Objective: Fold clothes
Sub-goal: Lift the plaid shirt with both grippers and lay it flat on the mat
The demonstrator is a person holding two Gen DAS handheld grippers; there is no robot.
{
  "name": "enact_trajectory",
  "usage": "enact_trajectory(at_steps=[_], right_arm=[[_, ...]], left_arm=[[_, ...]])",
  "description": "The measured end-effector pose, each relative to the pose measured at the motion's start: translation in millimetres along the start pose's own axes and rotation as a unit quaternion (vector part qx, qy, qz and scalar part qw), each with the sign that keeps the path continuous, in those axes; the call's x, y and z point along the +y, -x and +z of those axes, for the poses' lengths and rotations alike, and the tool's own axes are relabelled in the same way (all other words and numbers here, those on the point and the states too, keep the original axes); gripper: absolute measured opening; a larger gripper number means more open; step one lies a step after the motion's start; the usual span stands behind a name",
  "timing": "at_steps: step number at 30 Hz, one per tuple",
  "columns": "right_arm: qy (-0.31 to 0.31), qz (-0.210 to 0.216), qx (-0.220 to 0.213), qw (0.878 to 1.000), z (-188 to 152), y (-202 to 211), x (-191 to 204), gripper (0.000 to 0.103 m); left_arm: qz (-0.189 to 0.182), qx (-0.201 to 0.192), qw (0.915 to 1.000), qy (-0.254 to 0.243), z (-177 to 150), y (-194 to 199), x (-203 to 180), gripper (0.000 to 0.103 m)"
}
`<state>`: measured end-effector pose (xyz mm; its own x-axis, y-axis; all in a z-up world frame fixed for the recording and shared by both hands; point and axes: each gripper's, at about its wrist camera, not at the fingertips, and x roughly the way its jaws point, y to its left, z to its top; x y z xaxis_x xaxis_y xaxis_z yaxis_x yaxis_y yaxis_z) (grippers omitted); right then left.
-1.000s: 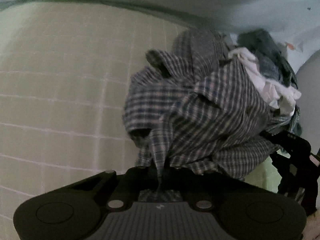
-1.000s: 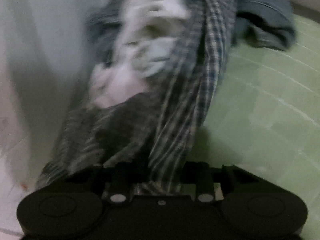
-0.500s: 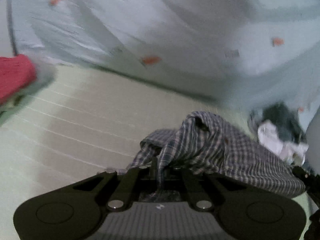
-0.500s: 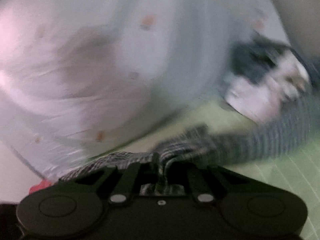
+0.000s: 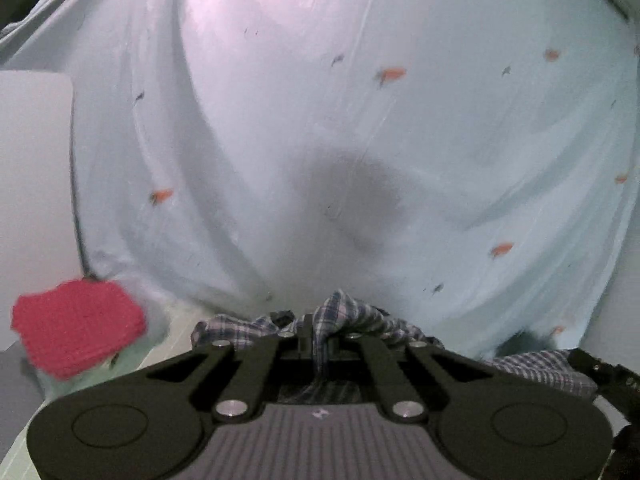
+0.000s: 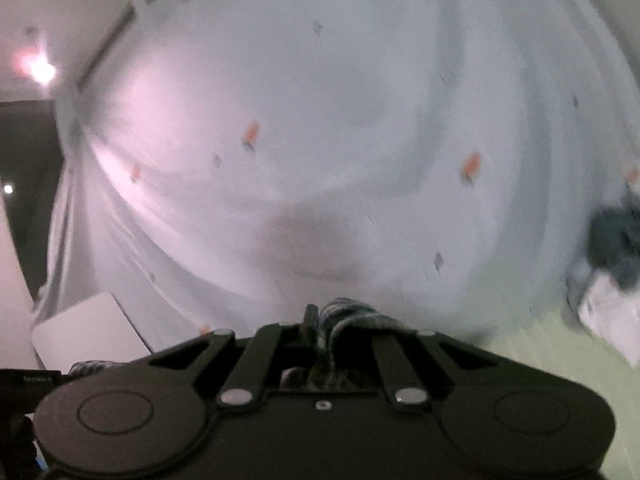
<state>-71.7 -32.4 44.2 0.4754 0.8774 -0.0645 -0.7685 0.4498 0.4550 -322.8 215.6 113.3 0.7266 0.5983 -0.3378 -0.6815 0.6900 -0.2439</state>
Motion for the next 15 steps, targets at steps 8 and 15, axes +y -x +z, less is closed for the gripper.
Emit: enact_trajectory(at_steps=[8,15], right_arm=[[0.021,-0.109,0.101,0.989,-40,-45,-24,0.006],[0.015,-0.114,0.105,0.988,-27,-79,-40,0.006]], left_arm=[[0.038,0.156,0.9868,0.022,-52,-117,5,0.003],[0.007,0.182,0.9825,-0.036,-37,-204,0,0.004]])
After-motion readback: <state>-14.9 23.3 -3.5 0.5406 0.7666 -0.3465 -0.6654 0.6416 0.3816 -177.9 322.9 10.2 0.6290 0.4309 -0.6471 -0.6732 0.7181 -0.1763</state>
